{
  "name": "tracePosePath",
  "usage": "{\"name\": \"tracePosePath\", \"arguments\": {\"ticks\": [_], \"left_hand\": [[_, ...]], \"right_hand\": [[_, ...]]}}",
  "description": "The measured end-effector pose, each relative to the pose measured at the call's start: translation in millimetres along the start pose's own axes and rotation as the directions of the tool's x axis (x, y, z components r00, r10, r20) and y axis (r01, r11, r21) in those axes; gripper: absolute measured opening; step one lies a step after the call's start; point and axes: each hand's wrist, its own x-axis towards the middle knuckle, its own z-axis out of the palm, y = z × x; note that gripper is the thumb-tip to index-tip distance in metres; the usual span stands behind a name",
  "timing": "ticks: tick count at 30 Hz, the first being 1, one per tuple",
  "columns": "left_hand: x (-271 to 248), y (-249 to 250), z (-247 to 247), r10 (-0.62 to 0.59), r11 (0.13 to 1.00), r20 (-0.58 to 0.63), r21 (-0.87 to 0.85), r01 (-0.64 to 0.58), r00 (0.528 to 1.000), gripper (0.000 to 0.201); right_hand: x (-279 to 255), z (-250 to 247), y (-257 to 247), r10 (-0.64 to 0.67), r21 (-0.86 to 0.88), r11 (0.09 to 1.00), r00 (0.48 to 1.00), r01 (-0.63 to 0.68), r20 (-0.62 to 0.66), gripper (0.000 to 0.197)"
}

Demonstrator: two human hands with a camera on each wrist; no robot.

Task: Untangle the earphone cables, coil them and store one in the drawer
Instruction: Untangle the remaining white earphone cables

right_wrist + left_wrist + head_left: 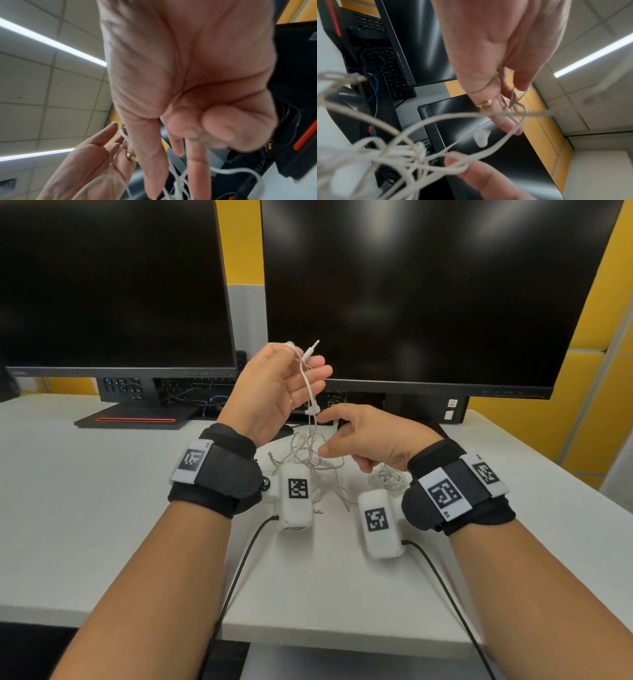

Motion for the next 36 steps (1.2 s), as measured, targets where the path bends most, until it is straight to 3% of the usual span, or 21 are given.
{"name": "tracePosePath", "arguments": {"ticks": [5, 10, 12, 14, 18, 20, 22, 25, 28, 30, 32, 36], "left_hand": [[-4, 1, 0, 0.0, 1.0, 0.1, 0.003, 0.0, 0.995, 0.025], [-9, -1, 4, 0.069, 0.996, 0.236, -0.076, -0.052, 0.969, 0.029], [-10, -1, 3, 0.09, 0.991, 0.258, -0.122, -0.06, 0.962, 0.03], [-9, 0, 1, 0.105, 0.985, 0.274, -0.158, -0.063, 0.956, 0.034], [-8, -1, 2, 0.146, 0.976, 0.343, -0.205, -0.077, 0.928, 0.044], [-8, -1, 4, 0.14, 0.978, 0.372, -0.197, -0.07, 0.918, 0.052], [-8, -1, 3, 0.14, 0.98, 0.382, -0.188, -0.071, 0.913, 0.051], [-9, 1, 2, 0.145, 0.979, 0.316, -0.186, -0.089, 0.938, 0.032], [-6, 3, 2, 0.101, 0.993, 0.082, -0.068, -0.096, 0.991, 0.026], [0, 0, 1, 0.024, 0.992, -0.1, 0.129, -0.011, 0.995, 0.024], [6, -4, -1, -0.058, 0.94, -0.199, 0.319, 0.121, 0.978, 0.032], [7, -11, -5, -0.124, 0.777, -0.194, 0.591, 0.216, 0.973, 0.031]], "right_hand": [[-2, 1, -2, 0.0, -0.039, 0.999, 0.996, 0.004, 0.094, 0.051], [-3, 4, -3, -0.077, -0.022, 0.997, 0.996, 0.078, 0.042, 0.014], [-3, 4, -2, -0.082, -0.04, 0.996, 0.997, 0.082, 0.003, 0.009], [-3, 4, -4, -0.087, -0.031, 0.996, 0.996, 0.087, -0.007, 0.016], [-4, 4, -6, -0.107, 0.187, 0.978, 0.994, 0.098, 0.038, 0.058], [-4, 6, -6, -0.12, 0.177, 0.978, 0.991, 0.106, 0.067, 0.052], [-3, 5, -5, -0.121, 0.137, 0.984, 0.991, 0.111, 0.064, 0.028], [-4, 1, -3, -0.124, 0.103, 0.987, 0.992, 0.126, -0.024, 0.011], [-4, -5, -3, -0.105, 0.217, 0.966, 0.981, 0.139, -0.161, 0.019], [-5, -8, -6, -0.092, 0.333, 0.93, 0.974, 0.158, -0.205, 0.027], [-8, -11, -8, -0.099, 0.417, 0.89, 0.972, 0.183, -0.215, 0.029], [-9, -11, -9, -0.144, 0.574, 0.775, 0.959, 0.264, -0.246, 0.019]]}}
